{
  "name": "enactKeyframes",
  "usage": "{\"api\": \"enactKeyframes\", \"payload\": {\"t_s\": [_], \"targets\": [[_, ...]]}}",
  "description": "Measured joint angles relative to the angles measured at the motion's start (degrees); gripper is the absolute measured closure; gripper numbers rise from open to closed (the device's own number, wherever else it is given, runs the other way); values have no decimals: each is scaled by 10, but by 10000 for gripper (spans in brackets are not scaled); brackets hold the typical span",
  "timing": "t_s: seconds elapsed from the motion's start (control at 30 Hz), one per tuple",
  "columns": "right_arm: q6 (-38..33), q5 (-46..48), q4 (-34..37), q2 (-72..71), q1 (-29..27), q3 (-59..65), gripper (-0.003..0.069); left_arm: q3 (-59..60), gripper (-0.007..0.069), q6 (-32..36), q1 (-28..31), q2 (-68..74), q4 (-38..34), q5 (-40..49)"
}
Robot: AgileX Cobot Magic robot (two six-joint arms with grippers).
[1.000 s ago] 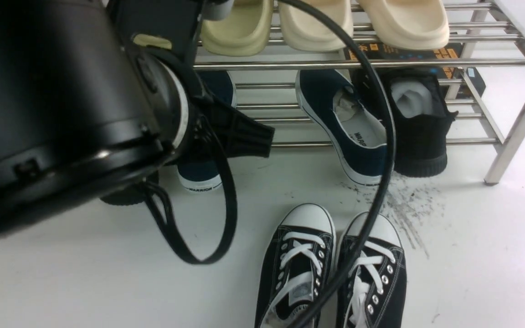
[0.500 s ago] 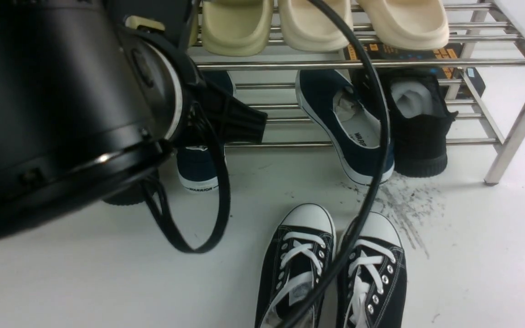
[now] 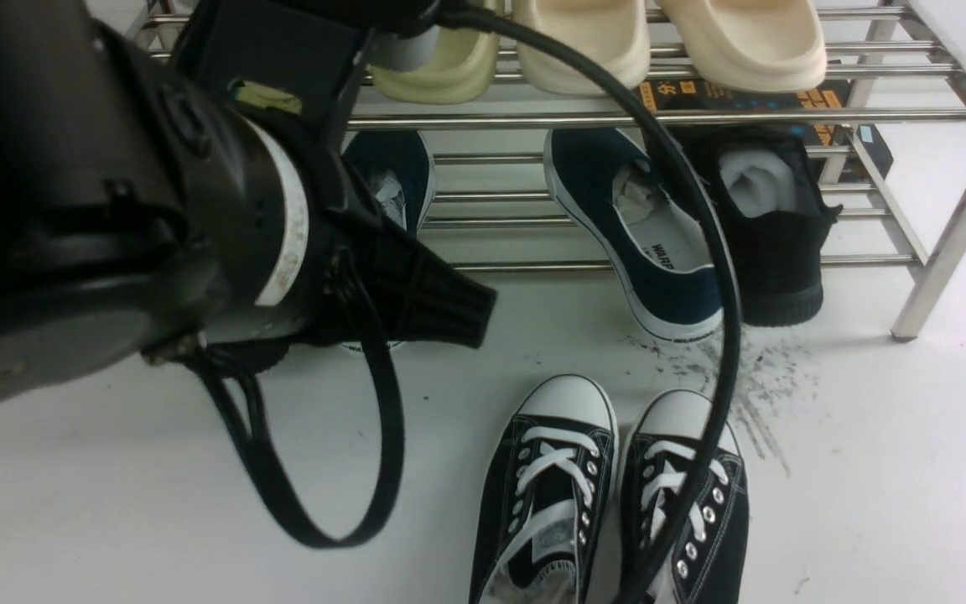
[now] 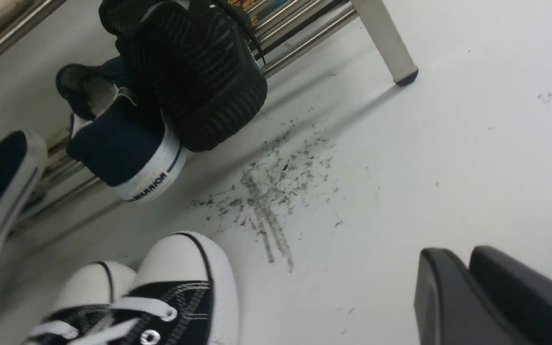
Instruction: Take the shoes off the shelf with your hand on the white table.
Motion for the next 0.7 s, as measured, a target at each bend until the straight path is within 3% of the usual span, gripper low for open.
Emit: {"api": "enactKeyframes", "payload": {"t_s": [0.23, 0.7], "targets": [[-146, 13, -82, 0, 0, -1, 551, 0, 590, 3, 0, 0, -26, 0], [-168, 40, -107, 0, 0, -6, 535, 51, 590, 63, 0, -29, -158, 0]]}}
